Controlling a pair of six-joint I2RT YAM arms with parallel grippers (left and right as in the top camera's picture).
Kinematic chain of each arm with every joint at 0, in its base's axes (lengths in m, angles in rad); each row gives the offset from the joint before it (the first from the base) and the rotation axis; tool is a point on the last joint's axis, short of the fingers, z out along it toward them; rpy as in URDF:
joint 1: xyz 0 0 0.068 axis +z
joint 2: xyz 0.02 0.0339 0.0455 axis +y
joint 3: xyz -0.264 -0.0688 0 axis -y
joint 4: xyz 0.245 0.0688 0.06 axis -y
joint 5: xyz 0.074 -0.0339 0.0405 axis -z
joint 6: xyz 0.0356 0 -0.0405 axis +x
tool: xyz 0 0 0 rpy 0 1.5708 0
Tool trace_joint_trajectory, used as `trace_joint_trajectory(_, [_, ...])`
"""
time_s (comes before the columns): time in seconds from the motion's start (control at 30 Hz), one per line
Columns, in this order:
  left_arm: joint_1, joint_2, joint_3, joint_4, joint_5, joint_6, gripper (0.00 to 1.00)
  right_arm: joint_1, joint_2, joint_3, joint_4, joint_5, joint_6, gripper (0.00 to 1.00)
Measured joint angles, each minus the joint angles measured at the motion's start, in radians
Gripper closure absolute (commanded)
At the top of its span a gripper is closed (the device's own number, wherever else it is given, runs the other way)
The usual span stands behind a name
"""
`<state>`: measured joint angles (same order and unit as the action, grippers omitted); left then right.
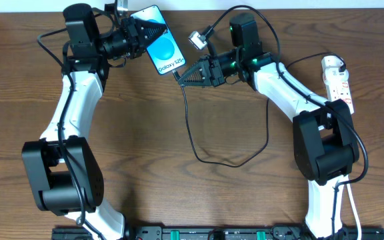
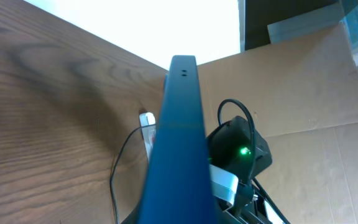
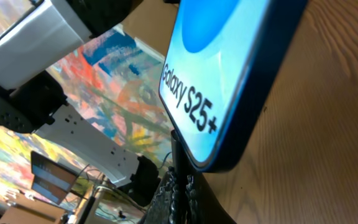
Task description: Plug charger to phone and switch on socket
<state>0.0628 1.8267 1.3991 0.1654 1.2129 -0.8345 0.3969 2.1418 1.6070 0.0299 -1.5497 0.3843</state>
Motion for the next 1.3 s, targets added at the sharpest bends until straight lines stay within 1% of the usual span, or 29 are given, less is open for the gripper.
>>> trace_joint_trajectory(0.23, [0.001, 0.000, 0.000, 0.003, -0.014, -0.001, 0.93, 0.004, 0.000, -0.004, 0.082, 0.000, 0.084, 0.99])
trace_joint_trajectory(0.53, [0.001, 0.000, 0.000, 0.002, -0.014, 0.010, 0.92, 0.010, 0.000, -0.005, 0.088, 0.001, 0.141, 0.99])
trace_joint_trajectory(0.9, [0.001, 0.000, 0.000, 0.003, -0.032, 0.050, 0.92, 0.011, 0.000, -0.005, 0.088, 0.037, 0.262, 0.99])
trace_joint_trajectory(1.3, [0.000, 0.000, 0.000, 0.000, -0.045, 0.053, 0.93, 0.030, 0.000, -0.005, 0.110, 0.081, 0.291, 0.99])
